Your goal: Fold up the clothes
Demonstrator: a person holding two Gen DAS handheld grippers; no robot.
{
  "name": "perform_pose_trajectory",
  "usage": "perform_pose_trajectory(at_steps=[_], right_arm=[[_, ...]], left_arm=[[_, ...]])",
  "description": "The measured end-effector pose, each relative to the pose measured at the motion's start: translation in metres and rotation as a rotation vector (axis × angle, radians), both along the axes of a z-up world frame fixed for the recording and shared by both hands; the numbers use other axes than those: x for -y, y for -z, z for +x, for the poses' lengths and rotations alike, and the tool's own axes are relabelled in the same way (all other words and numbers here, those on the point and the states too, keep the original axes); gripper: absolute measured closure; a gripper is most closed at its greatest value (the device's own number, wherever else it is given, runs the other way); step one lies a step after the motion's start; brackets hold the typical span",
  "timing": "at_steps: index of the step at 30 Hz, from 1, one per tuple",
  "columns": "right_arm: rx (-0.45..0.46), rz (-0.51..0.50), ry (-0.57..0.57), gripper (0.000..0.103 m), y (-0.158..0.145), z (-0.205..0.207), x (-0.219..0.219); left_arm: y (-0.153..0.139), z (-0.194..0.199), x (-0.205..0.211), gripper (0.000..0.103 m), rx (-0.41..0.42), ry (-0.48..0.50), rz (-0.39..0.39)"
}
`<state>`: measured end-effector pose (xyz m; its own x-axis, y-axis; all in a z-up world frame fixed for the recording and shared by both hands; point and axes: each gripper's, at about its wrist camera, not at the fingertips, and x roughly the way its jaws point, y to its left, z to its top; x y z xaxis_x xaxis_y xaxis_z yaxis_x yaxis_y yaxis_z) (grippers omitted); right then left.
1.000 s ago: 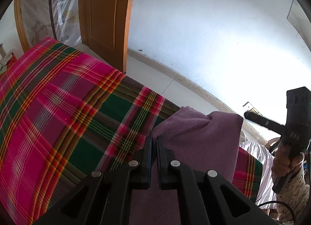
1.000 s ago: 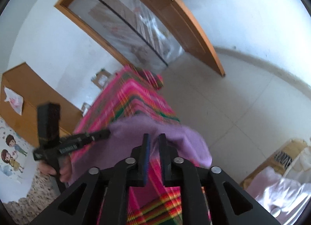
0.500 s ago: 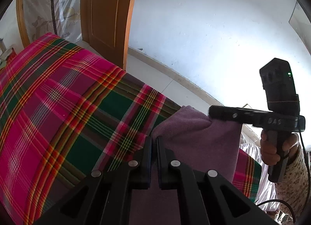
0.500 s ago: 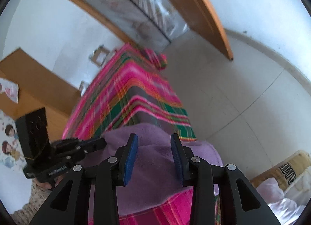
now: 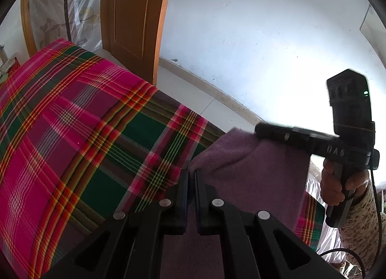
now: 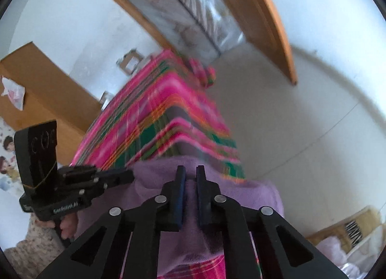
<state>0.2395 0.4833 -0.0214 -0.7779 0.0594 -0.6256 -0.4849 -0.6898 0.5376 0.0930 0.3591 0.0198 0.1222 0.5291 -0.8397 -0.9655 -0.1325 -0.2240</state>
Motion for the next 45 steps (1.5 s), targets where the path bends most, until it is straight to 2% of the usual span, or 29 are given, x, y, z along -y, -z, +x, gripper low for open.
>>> perform_pose_trajectory(at_steps=[2, 5, 7, 9, 13, 16, 18, 20, 21, 28, 30, 31, 33, 36, 40, 41, 43, 45], right_arm=[[-0.015, 0.044, 0.004, 0.095, -0.006, 0.003, 0.002], [0.01, 0.147, 0.017, 0.096, -0.013, 0.002, 0.01], [0.028, 0.166, 0.015, 0.096, -0.012, 0.001, 0.011], [0.069, 0.13, 0.013, 0.096, -0.004, -0.002, 0.006], [0.189, 0.157, 0.023, 0.094, 0.004, -0.004, 0.007], [0.165, 0.075, 0.047, 0.092, 0.008, 0.004, -0.004], [0.127, 0.009, 0.062, 0.086, 0.01, 0.007, -0.013], [0.083, -0.048, 0.049, 0.066, 0.009, 0.006, -0.019], [0.067, -0.072, 0.035, 0.063, 0.01, 0.004, -0.02], [0.057, -0.169, -0.074, 0.062, 0.019, -0.027, -0.027], [0.067, -0.179, -0.099, 0.067, 0.022, -0.035, -0.026], [0.076, -0.169, -0.106, 0.077, 0.022, -0.037, -0.024], [0.071, -0.141, -0.117, 0.086, 0.02, -0.04, -0.018], [0.092, -0.031, -0.121, 0.096, 0.008, -0.045, -0.008], [0.083, 0.063, -0.07, 0.098, -0.007, -0.042, -0.006], [0.083, 0.078, -0.05, 0.103, -0.01, -0.041, -0.007], [0.141, 0.146, -0.015, 0.102, -0.012, -0.041, -0.006], [0.139, 0.107, -0.003, 0.102, -0.009, -0.038, -0.01]], left_arm=[[0.0, 0.0, -0.001, 0.098, 0.002, -0.006, 0.002], [-0.001, -0.001, -0.001, 0.098, 0.009, -0.013, 0.005], [-0.001, -0.001, -0.002, 0.098, 0.012, -0.016, 0.006], [-0.001, 0.0, -0.003, 0.098, 0.012, -0.019, 0.007], [-0.002, 0.001, -0.003, 0.098, 0.01, -0.021, 0.008], [-0.002, 0.002, -0.004, 0.098, 0.011, -0.023, 0.007], [-0.002, 0.003, -0.004, 0.098, 0.009, -0.022, 0.008], [-0.002, 0.003, -0.005, 0.098, 0.013, -0.025, 0.006], [-0.002, 0.003, -0.006, 0.098, 0.013, -0.025, 0.005], [-0.002, 0.005, -0.01, 0.098, 0.016, -0.027, 0.003], [-0.002, 0.005, -0.011, 0.098, 0.018, -0.028, 0.003], [-0.002, 0.006, -0.011, 0.098, 0.016, -0.027, 0.002], [-0.002, 0.006, -0.012, 0.098, 0.018, -0.028, 0.002], [-0.003, 0.007, -0.014, 0.098, 0.019, -0.027, 0.003], [-0.003, 0.008, -0.016, 0.097, 0.022, -0.033, 0.008], [-0.003, 0.009, -0.016, 0.097, 0.022, -0.034, 0.007], [-0.002, 0.008, -0.017, 0.097, 0.028, -0.038, 0.008], [-0.002, 0.007, -0.018, 0.097, 0.036, -0.043, 0.008]])
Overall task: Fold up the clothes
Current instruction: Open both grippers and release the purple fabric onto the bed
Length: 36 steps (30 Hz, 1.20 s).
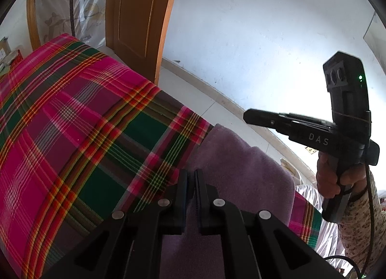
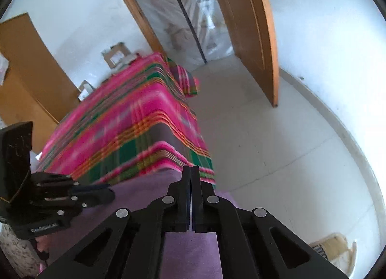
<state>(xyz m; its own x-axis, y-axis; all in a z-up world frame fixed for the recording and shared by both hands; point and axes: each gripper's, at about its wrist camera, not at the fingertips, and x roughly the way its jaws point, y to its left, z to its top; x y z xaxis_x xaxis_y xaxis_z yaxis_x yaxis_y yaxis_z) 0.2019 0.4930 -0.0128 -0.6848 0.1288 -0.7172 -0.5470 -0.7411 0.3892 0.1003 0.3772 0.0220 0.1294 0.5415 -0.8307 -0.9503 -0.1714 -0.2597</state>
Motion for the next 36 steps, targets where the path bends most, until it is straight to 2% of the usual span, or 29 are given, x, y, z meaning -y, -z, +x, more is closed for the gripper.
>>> perform_pose_trajectory(at_steps=[6, 12, 16, 19, 21, 24, 27, 30, 33, 36], right_arm=[[-0.01, -0.027, 0.026, 0.098, 0.004, 0.008, 0.003], [-0.027, 0.015, -0.051, 0.092, -0.006, 0.009, 0.034], [-0.025, 0.091, -0.11, 0.09, -0.012, 0.006, 0.06], [0.014, 0.121, -0.163, 0.079, -0.008, -0.002, 0.077], [0.047, 0.15, -0.168, 0.078, -0.004, -0.009, 0.085], [0.063, 0.17, -0.152, 0.078, -0.005, -0.013, 0.09], [0.062, 0.193, -0.152, 0.078, -0.011, -0.018, 0.098], [0.025, 0.225, -0.212, 0.078, -0.024, -0.029, 0.118], [-0.017, 0.218, -0.294, 0.078, -0.033, -0.046, 0.138], [-0.054, 0.187, -0.385, 0.078, -0.039, -0.07, 0.162]], left_arm=[[0.0, 0.002, 0.016, 0.096, 0.01, -0.02, 0.004], [-0.013, 0.004, 0.039, 0.086, -0.025, -0.064, 0.03], [-0.03, -0.001, 0.083, 0.084, -0.032, -0.107, 0.054], [-0.034, -0.012, 0.112, 0.083, -0.017, -0.16, 0.064], [-0.031, -0.019, 0.118, 0.082, -0.015, -0.195, 0.071], [-0.036, -0.029, 0.148, 0.082, -0.013, -0.251, 0.085], [-0.012, -0.067, 0.165, 0.082, -0.021, -0.341, 0.085], [-0.02, -0.083, 0.219, 0.082, -0.026, -0.439, 0.091], [-0.038, -0.098, 0.292, 0.082, -0.048, -0.591, 0.087], [-0.038, -0.122, 0.352, 0.081, -0.034, -0.748, 0.106]])
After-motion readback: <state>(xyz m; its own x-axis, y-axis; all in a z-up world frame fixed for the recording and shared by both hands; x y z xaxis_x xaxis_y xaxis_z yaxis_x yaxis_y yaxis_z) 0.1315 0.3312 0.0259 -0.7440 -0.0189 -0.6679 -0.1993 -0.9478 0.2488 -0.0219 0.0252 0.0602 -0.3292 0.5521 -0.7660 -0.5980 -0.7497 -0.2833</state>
